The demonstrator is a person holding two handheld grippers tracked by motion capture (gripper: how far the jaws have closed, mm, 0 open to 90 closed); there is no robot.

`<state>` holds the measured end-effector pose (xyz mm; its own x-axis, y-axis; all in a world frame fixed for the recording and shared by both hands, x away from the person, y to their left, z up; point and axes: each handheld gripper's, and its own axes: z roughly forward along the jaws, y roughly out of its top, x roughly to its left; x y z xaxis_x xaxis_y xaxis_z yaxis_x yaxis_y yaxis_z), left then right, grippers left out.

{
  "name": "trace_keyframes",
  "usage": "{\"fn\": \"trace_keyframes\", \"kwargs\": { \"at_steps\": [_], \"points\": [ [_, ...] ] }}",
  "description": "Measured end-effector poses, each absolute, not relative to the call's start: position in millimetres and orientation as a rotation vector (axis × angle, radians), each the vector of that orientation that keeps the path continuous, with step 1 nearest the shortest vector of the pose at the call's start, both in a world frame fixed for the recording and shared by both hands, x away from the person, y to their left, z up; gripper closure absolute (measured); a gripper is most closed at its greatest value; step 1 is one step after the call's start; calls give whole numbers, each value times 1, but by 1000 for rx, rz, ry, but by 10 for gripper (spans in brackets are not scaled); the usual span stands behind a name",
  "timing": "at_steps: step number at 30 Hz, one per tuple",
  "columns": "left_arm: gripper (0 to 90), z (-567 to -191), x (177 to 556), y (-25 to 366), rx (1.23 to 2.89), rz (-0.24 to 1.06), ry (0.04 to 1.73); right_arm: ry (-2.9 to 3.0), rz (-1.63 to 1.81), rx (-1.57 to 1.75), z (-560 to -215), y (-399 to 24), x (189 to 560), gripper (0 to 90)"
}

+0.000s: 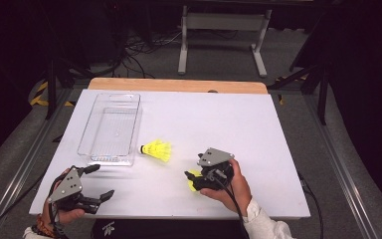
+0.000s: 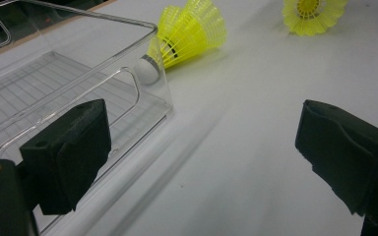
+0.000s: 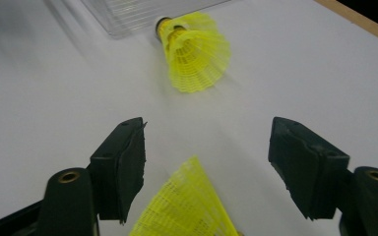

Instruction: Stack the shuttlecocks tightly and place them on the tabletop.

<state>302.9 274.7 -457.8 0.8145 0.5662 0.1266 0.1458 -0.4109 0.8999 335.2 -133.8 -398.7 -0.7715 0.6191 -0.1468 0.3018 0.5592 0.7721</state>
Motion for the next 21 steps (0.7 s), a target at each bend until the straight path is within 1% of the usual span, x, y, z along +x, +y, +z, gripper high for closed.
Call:
{"fn": "trace_keyframes", "kwargs": {
  "at_steps": [1,4,7,8,9,10,12,13,14,18,19,21],
  "points": [
    [75,-458,303,274,1969,511,530,2411,1067,730,-400,-130,334,339],
    [75,-458,303,274,1970,510,527,2426,1014,710,-405,-126,334,360],
    [75,-458,303,274,1969,508,527,2459,964,716,-411,-123,336,432],
    [75,-458,303,275,1969,505,526,2459,964,716,-411,-123,336,432],
    [75,-458,303,275,1969,501,526,2476,946,708,-412,-123,336,504],
    [75,-458,303,275,1969,495,526,2493,923,694,-413,-123,337,531],
    [75,-458,303,274,1971,496,524,2505,879,675,-415,-123,339,611],
    [75,-458,303,274,1971,494,521,2513,886,677,-415,-123,339,643],
    [75,-458,303,274,1971,494,521,2513,886,677,-415,-123,339,643],
    [75,-458,304,274,1974,493,521,2513,859,661,-414,-124,339,810],
    [75,-458,303,274,1974,493,520,2511,859,662,-414,-125,339,840],
    [75,-458,304,274,1978,494,516,2506,863,660,-413,-127,339,872]
  ]
}}
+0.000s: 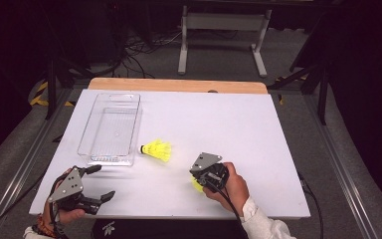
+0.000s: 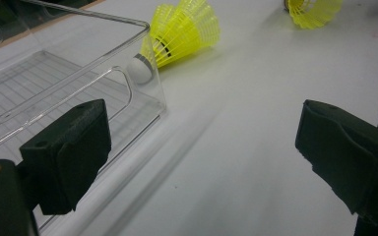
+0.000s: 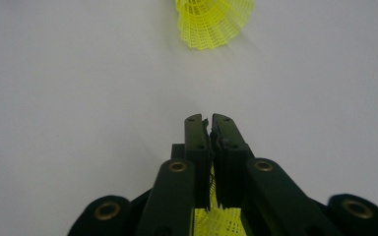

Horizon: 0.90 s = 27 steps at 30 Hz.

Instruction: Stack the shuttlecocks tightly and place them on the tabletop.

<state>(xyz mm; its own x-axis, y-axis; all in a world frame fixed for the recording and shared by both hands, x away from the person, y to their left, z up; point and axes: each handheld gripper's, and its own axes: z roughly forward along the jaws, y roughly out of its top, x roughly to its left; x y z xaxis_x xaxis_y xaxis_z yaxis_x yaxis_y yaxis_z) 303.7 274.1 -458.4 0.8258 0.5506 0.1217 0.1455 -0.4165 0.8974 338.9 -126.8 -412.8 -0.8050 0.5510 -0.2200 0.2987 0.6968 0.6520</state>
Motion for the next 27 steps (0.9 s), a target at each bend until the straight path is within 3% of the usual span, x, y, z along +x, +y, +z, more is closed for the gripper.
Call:
{"fn": "trace_keyframes", "kwargs": {
  "at_steps": [14,27],
  "points": [
    [75,-459,305,273,1983,484,521,2413,955,643,-396,-130,338,900],
    [75,-460,305,273,1988,483,530,2377,1225,550,-389,-97,360,900]
  ]
}}
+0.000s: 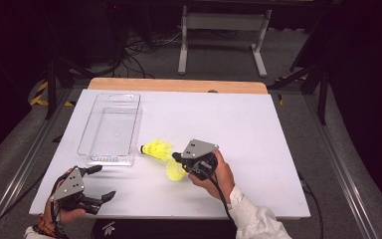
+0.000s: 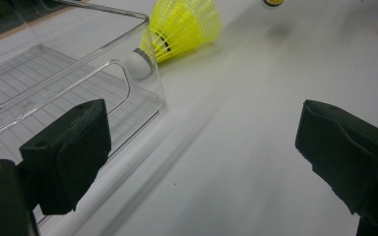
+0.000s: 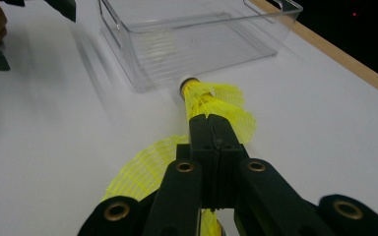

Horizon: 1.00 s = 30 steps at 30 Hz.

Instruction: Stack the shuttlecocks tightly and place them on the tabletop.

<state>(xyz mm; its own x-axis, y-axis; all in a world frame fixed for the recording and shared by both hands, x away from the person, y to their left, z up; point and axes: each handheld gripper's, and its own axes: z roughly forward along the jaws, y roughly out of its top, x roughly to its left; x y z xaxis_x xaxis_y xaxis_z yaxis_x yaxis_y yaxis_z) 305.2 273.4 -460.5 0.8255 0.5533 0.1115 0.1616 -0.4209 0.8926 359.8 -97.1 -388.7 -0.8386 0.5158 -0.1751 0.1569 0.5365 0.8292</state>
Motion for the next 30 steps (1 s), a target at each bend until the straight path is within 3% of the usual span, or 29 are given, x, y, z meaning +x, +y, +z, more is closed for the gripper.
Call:
{"fn": "trace_keyframes", "kwargs": {
  "at_steps": [18,30],
  "points": [
    [76,-461,305,274,1988,480,531,2397,1296,694,-409,-119,379,880],
    [76,-461,305,273,1993,481,529,2399,1179,754,-414,-164,384,824]
  ]
}}
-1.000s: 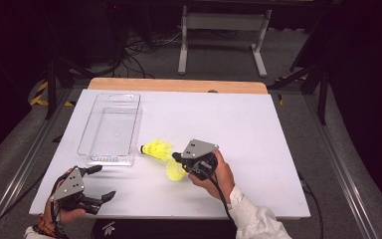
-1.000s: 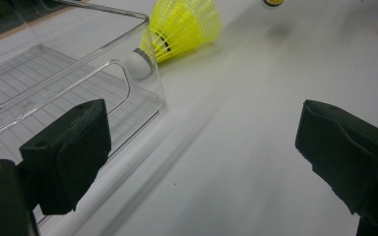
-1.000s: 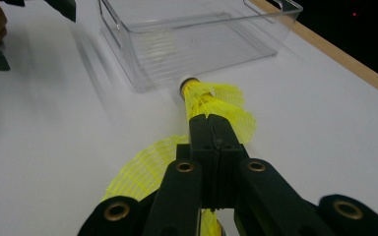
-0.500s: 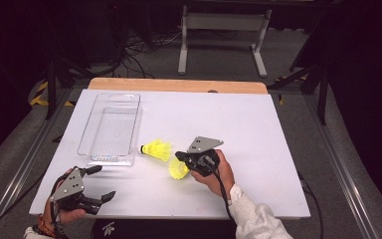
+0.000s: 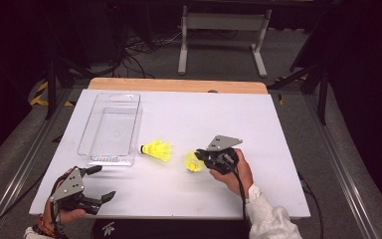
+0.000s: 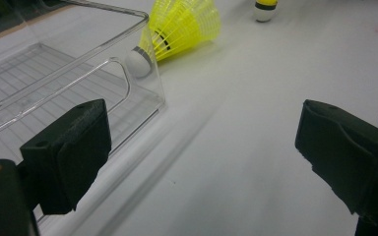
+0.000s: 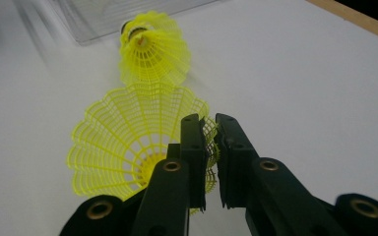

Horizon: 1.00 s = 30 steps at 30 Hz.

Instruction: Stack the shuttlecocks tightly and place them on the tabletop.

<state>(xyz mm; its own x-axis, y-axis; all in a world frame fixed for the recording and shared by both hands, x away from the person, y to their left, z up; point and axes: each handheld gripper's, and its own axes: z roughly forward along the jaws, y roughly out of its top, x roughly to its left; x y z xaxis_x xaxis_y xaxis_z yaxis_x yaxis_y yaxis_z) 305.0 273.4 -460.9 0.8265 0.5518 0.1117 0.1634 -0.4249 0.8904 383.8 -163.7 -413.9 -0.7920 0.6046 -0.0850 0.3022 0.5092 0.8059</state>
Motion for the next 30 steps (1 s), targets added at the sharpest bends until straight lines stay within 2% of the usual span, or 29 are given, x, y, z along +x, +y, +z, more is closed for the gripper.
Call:
{"fn": "trace_keyframes", "kwargs": {
  "at_steps": [11,21,30],
  "points": [
    [76,-462,305,272,2001,473,530,2435,1101,803,-431,-189,388,792],
    [76,-462,306,271,2010,474,528,2497,971,820,-450,-204,387,695],
    [76,-462,306,272,2013,479,528,2498,941,806,-447,-209,380,589]
  ]
}}
